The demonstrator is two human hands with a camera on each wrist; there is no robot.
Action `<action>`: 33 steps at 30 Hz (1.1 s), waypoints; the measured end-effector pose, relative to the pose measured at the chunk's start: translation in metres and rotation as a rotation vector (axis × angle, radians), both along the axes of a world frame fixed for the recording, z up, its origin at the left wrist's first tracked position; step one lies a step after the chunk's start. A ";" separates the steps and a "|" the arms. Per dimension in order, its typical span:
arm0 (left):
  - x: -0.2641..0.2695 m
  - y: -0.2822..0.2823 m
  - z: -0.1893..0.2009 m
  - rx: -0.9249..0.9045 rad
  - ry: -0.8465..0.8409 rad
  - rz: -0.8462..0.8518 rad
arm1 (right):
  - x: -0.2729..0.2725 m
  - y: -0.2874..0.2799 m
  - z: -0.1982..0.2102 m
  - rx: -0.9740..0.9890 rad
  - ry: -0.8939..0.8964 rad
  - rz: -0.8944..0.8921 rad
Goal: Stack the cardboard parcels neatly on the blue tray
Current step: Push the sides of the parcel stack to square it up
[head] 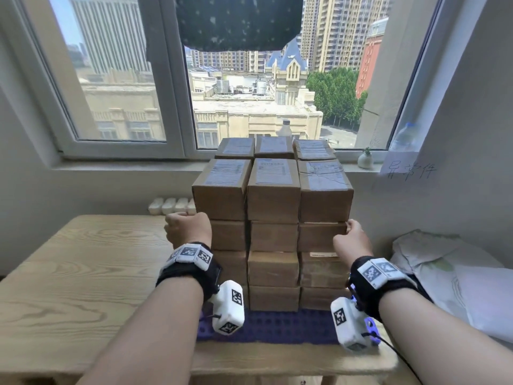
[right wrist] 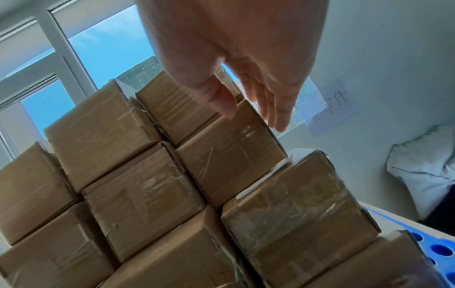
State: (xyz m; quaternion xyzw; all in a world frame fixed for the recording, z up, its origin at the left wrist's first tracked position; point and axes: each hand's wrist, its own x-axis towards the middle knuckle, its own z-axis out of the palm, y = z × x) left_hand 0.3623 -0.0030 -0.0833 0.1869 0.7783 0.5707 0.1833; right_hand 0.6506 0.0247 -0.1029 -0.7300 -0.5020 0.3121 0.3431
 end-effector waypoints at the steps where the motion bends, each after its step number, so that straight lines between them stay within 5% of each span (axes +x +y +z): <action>1: -0.004 0.005 -0.006 -0.026 -0.026 -0.043 | 0.000 0.001 -0.001 -0.004 0.007 0.002; 11: -0.015 0.026 -0.030 -0.061 -0.108 -0.474 | 0.001 0.015 -0.011 0.034 0.131 0.016; 33: -0.023 0.026 -0.036 0.006 -0.130 -0.460 | 0.006 0.020 -0.014 0.098 0.182 -0.015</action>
